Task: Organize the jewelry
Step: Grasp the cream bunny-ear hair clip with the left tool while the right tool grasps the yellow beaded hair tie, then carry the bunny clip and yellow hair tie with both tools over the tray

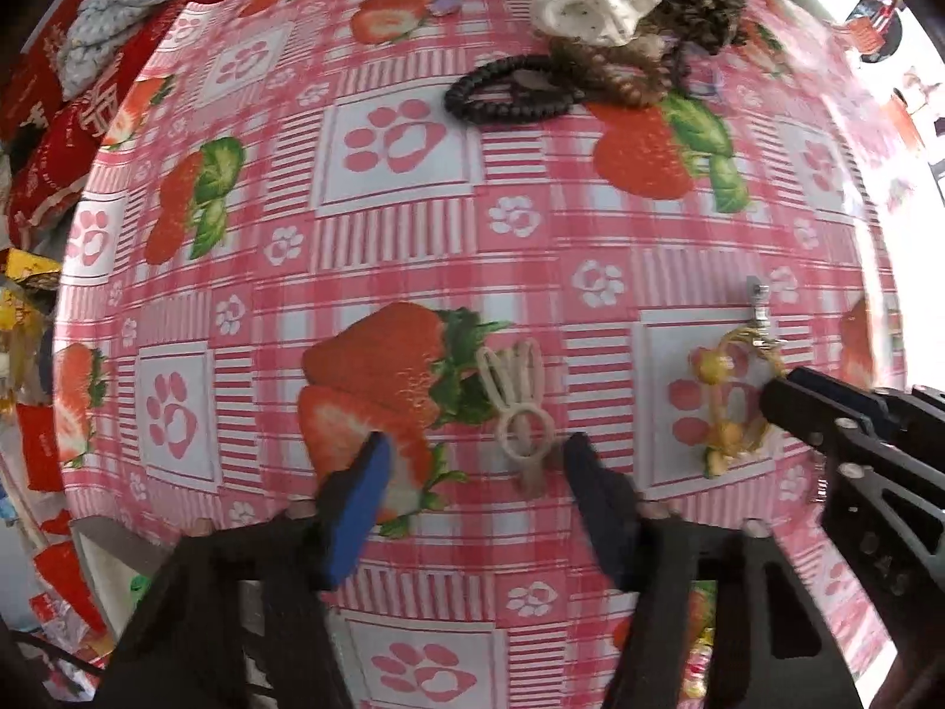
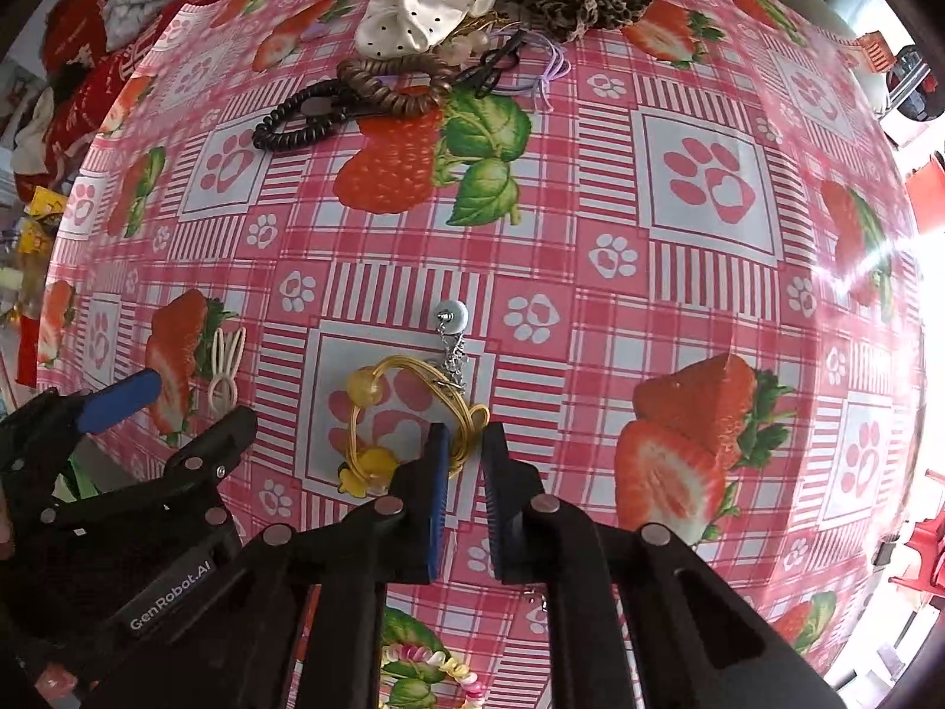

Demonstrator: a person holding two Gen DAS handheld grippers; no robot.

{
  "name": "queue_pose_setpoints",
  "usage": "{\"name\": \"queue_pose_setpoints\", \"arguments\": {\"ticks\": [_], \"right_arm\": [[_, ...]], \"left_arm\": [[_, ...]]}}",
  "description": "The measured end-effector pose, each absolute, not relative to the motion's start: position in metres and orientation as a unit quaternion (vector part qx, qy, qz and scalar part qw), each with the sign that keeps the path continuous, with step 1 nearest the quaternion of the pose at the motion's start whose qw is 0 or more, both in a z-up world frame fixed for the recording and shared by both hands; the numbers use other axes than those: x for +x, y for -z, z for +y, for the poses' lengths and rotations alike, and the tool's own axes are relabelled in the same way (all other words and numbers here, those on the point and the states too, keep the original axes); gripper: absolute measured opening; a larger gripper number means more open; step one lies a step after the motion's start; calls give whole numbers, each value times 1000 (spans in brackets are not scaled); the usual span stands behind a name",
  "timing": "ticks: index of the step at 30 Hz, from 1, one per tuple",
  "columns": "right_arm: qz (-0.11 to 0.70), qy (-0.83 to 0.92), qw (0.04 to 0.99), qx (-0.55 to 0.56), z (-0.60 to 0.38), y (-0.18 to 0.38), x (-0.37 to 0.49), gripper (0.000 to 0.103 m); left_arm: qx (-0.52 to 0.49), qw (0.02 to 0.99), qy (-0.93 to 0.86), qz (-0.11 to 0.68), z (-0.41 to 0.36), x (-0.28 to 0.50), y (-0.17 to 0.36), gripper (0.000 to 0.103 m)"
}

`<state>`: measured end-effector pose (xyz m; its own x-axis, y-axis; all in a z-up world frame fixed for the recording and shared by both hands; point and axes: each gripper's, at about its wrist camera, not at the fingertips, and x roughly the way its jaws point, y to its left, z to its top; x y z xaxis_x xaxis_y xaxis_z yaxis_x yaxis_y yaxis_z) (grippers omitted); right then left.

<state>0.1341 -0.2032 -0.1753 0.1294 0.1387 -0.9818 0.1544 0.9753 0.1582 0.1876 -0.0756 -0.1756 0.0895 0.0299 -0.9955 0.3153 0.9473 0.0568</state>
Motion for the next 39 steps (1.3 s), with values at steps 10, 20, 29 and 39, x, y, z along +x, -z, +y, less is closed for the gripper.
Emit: {"name": "queue_pose_setpoints", "arguments": {"ticks": [10,20,29,39], "right_arm": [[653,-12,744,143,-216,168,127,6],[641,-28,746,177,-231,142,100,5],[644,-33,747,160,-219,153,115,59],[662,-10,748,58,-183,174,133,62]], "left_arm": [[110,738,118,655,-83,176,158,24],[82,756,116,639,-58,146,116,24],[74,760,111,636,-38,126,103,24],[68,759,107,639,-29,116,104,24]]}}
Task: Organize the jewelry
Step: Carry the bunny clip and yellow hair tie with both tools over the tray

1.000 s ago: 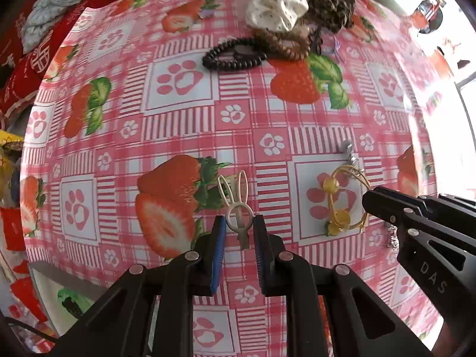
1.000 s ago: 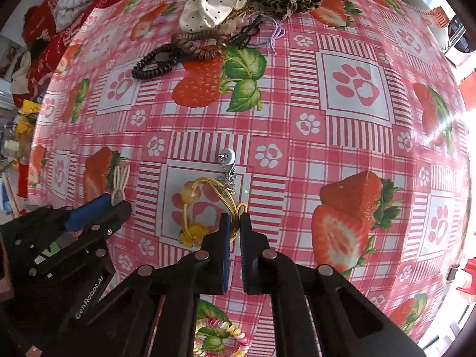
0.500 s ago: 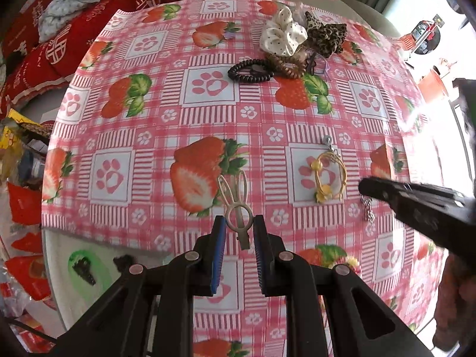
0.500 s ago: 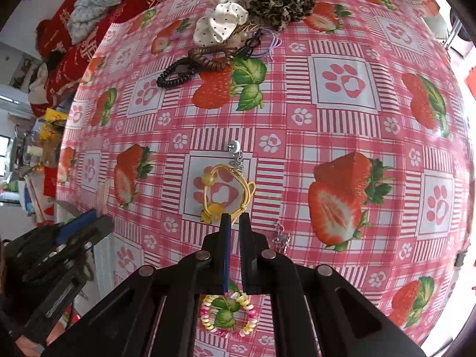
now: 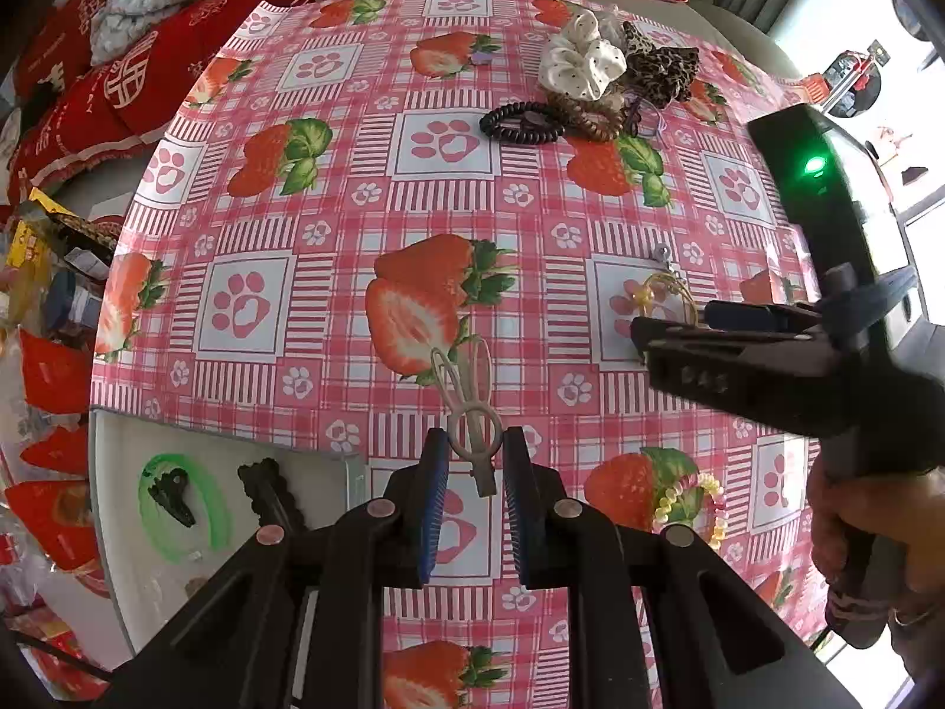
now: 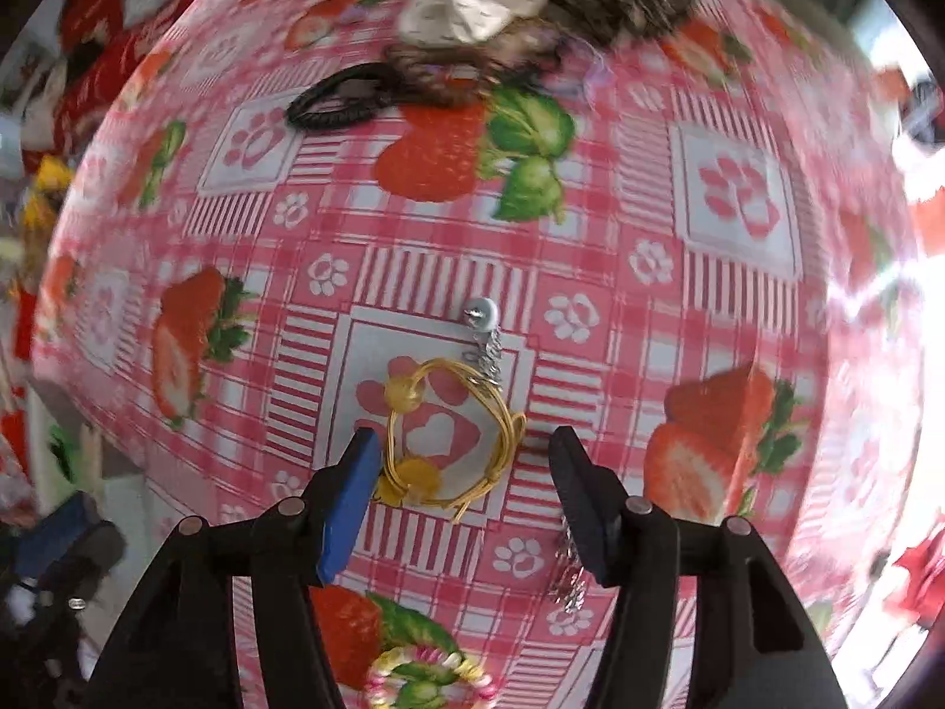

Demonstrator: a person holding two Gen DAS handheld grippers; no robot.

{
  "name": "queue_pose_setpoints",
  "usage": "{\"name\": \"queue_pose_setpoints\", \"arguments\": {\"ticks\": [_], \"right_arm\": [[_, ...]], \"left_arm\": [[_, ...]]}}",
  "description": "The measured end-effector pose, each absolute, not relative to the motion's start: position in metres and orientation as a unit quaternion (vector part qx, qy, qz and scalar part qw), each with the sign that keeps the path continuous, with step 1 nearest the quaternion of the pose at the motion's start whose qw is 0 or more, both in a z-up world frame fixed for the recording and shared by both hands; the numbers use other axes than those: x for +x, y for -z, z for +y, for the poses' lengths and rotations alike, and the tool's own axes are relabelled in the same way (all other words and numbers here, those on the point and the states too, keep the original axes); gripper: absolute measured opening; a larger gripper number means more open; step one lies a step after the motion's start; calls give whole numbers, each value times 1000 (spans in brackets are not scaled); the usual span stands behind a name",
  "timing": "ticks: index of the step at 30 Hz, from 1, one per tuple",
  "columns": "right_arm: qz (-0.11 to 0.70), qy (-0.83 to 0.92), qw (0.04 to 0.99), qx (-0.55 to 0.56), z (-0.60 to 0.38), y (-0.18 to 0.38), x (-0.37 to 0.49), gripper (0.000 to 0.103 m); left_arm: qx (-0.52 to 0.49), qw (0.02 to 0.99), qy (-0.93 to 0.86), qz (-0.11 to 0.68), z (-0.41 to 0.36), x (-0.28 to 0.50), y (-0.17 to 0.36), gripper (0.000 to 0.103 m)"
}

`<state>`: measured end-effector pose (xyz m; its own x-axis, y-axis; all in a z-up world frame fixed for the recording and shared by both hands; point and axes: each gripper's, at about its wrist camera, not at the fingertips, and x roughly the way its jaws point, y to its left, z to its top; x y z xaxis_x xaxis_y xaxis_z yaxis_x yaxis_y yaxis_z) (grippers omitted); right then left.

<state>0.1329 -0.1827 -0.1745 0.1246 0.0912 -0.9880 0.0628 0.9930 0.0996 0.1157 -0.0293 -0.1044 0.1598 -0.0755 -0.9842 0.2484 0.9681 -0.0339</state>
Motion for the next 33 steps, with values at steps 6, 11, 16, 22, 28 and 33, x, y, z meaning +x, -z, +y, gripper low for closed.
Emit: {"name": "queue_pose_setpoints", "arguments": {"ticks": [6,11,16,22,28,33], "right_arm": [[661,-2,749,47,-183,172,127,9],[654,-23,745,131,-206,163,118,9],[647,-36,745,159,-221,147,103,9],[644,-41,745,171,-223,131,85,9],[642,-49,746,172,-213,115,73,9],[639,-70,749,162,-192,100,65,9]], "left_arm": [[65,759,109,639,-28,111,102,24],[63,761,112,636,-27,106,97,24],[61,764,114,632,-25,101,90,24],[57,767,112,629,-17,90,81,24],[53,770,109,626,-3,75,71,24],[44,772,101,626,17,59,64,24]]}}
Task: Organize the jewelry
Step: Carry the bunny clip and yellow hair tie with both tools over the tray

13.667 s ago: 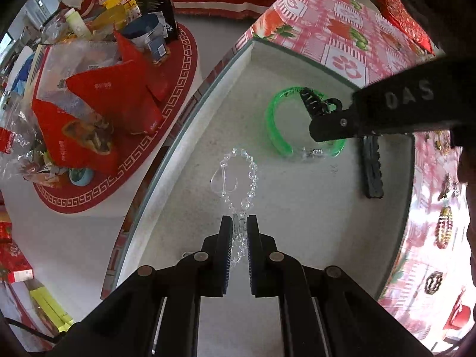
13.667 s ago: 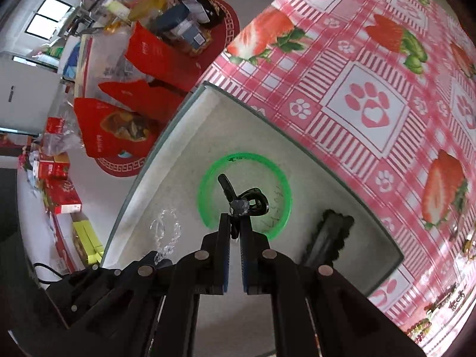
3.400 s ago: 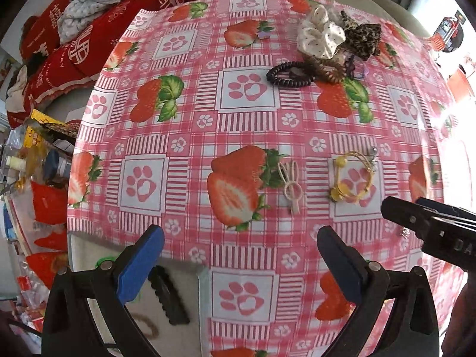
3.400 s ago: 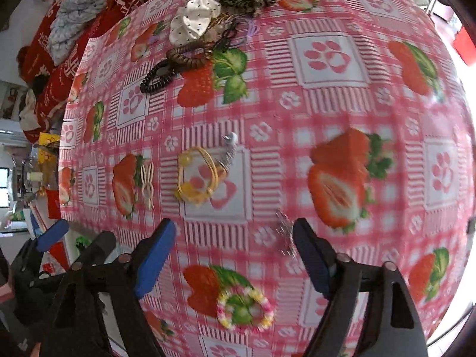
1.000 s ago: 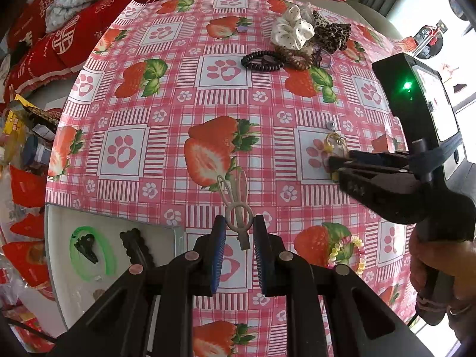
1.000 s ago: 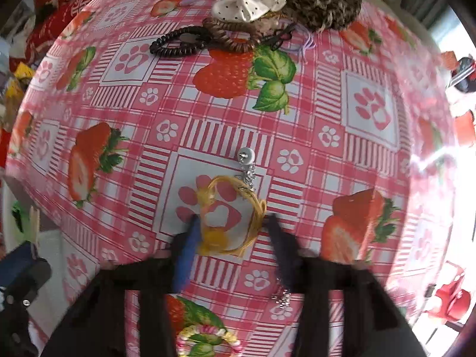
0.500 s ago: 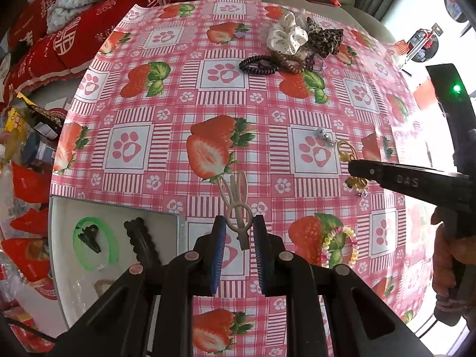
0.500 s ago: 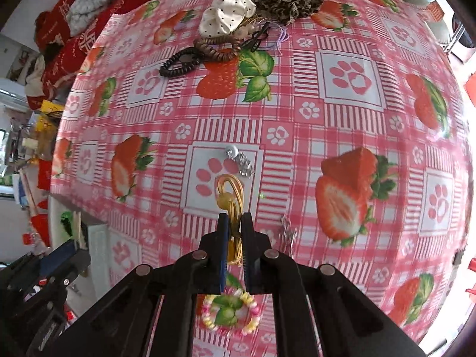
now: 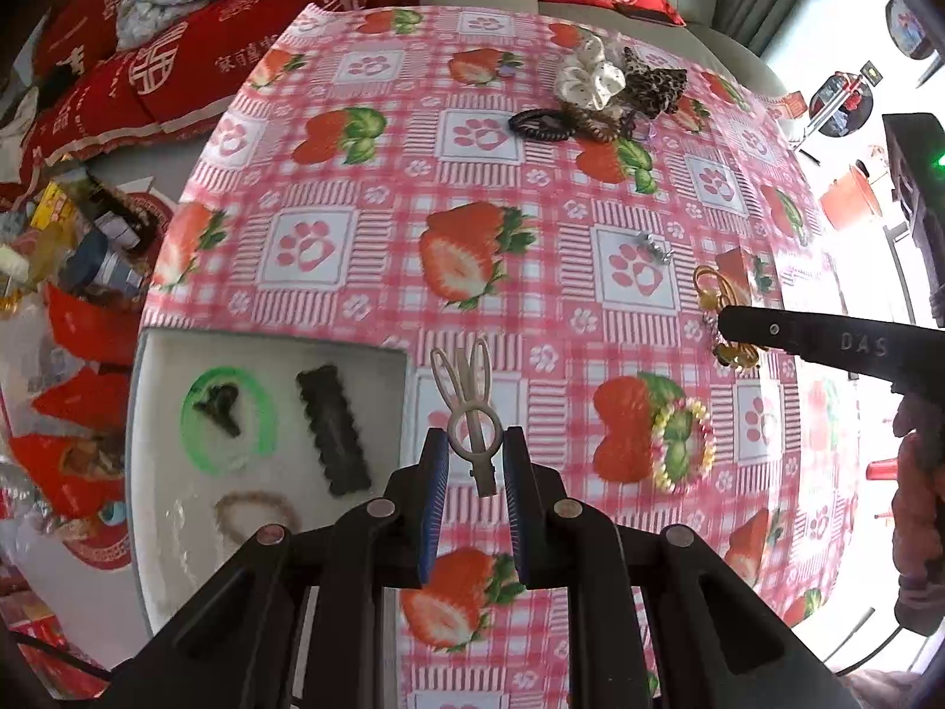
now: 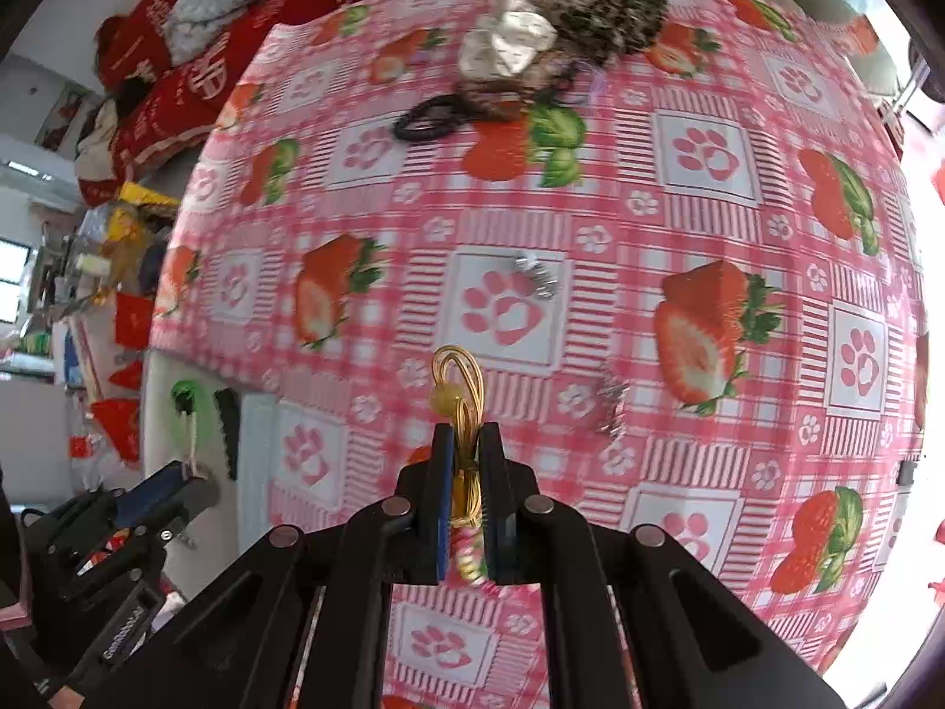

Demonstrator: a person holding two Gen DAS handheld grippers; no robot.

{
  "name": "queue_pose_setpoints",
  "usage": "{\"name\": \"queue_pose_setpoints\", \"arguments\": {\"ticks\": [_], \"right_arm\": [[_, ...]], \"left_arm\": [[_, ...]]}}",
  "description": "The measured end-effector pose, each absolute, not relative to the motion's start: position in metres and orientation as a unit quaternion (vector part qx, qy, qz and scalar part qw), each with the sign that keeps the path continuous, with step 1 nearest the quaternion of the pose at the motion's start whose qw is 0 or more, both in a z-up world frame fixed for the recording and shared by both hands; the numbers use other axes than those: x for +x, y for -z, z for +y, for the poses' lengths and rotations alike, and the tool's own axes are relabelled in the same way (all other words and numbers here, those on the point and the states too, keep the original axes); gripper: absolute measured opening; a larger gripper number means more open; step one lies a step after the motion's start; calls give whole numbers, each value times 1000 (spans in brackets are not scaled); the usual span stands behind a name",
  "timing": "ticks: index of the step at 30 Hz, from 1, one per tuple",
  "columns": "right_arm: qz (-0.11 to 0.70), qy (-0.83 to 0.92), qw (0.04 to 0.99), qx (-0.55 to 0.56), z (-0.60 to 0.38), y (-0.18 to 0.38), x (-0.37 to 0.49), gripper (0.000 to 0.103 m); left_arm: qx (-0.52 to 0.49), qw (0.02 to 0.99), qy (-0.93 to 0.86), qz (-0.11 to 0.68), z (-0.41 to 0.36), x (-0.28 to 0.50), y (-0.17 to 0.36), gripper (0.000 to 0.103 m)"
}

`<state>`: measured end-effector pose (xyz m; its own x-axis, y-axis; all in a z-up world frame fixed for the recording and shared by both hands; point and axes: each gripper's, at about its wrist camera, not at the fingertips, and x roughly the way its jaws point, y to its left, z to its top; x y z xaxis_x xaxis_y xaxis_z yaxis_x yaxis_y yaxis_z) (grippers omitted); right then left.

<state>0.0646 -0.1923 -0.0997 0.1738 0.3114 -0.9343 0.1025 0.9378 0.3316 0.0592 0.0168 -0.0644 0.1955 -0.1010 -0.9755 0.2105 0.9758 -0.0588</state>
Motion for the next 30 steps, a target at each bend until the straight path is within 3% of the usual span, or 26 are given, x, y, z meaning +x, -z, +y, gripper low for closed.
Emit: {"name": "queue_pose_setpoints", "arguments": {"ticks": [16,30], "right_arm": [[652,-188,728,101,-58,78,48,9],[689,-239,683,42,45,121,51,9]], "left_arm": [[-5,764,20,645,121,-7,74,24],[-35,749,-22,661,172,-29,120,24]]}}
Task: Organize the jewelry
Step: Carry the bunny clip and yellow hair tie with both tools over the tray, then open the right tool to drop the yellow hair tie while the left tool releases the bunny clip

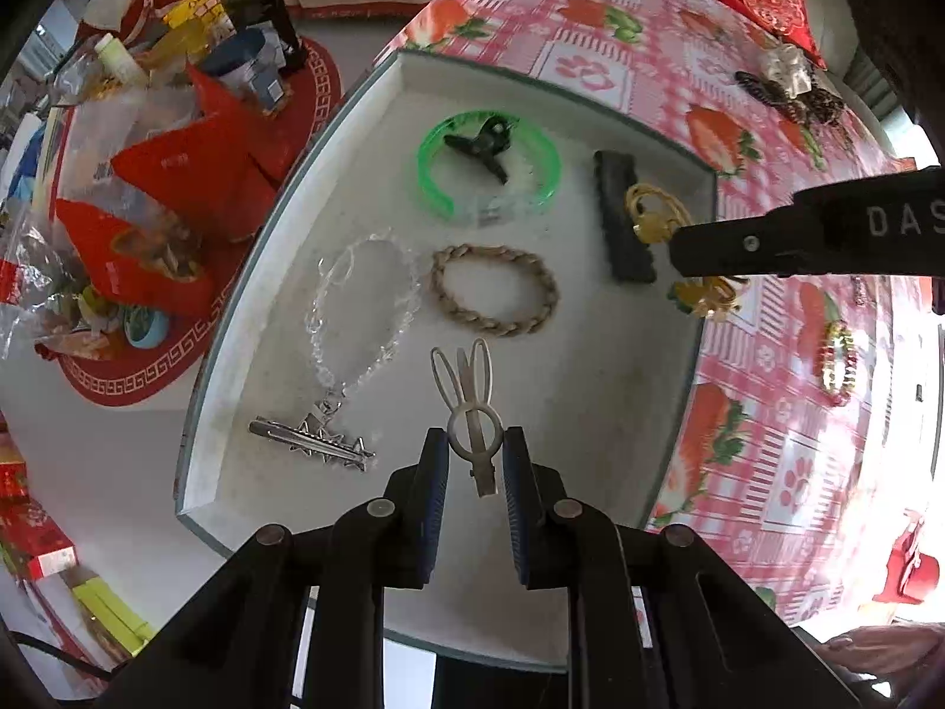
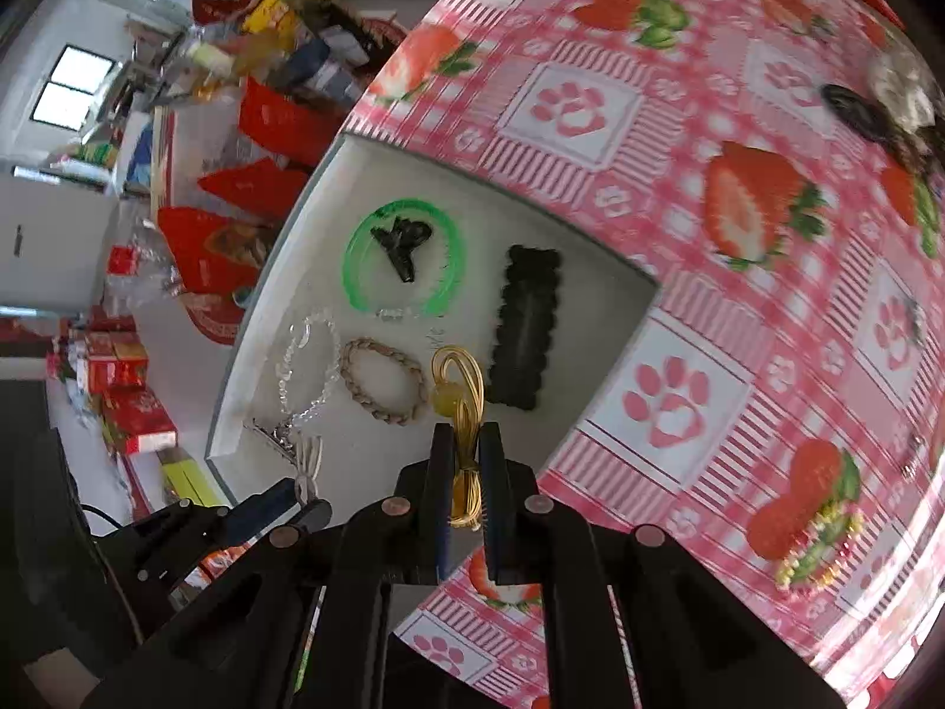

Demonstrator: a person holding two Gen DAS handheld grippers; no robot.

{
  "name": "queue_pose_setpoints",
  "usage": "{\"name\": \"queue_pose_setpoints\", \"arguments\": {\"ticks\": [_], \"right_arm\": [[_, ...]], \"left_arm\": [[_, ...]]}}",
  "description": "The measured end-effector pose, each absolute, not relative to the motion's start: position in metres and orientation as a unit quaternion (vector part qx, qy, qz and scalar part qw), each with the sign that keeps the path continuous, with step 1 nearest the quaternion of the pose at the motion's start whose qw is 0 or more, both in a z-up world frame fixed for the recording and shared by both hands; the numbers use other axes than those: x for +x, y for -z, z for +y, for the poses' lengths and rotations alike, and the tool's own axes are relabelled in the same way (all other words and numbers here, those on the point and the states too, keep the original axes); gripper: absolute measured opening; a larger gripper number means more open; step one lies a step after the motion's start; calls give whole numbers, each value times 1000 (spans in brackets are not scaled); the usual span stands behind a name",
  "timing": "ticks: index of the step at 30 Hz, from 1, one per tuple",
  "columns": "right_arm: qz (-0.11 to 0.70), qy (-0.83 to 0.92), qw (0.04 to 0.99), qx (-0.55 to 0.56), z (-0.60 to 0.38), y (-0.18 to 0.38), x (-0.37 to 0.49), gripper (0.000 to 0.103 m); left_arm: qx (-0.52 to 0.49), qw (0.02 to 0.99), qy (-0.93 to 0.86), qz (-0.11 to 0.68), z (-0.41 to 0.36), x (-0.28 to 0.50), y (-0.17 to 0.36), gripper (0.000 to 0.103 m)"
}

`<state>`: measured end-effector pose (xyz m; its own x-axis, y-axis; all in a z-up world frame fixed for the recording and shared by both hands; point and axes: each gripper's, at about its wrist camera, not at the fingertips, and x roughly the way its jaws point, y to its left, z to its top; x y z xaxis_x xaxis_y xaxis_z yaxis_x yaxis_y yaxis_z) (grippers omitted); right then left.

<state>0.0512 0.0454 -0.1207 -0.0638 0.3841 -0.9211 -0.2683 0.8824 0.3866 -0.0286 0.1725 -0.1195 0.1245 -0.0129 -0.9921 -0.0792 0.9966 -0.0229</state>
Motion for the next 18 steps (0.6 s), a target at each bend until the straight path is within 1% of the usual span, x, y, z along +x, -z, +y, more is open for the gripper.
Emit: {"name": "queue_pose_setpoints", "arguments": {"ticks": [11,18], "right_arm": [[715,-233,659,35,77,159,66,9],[726,-224,649,38,81,173,69,9]], "left_arm": [[-29,748,-32,662,180,-21,142,24],[-11,742,-35,670,177,-20,149,25]]}}
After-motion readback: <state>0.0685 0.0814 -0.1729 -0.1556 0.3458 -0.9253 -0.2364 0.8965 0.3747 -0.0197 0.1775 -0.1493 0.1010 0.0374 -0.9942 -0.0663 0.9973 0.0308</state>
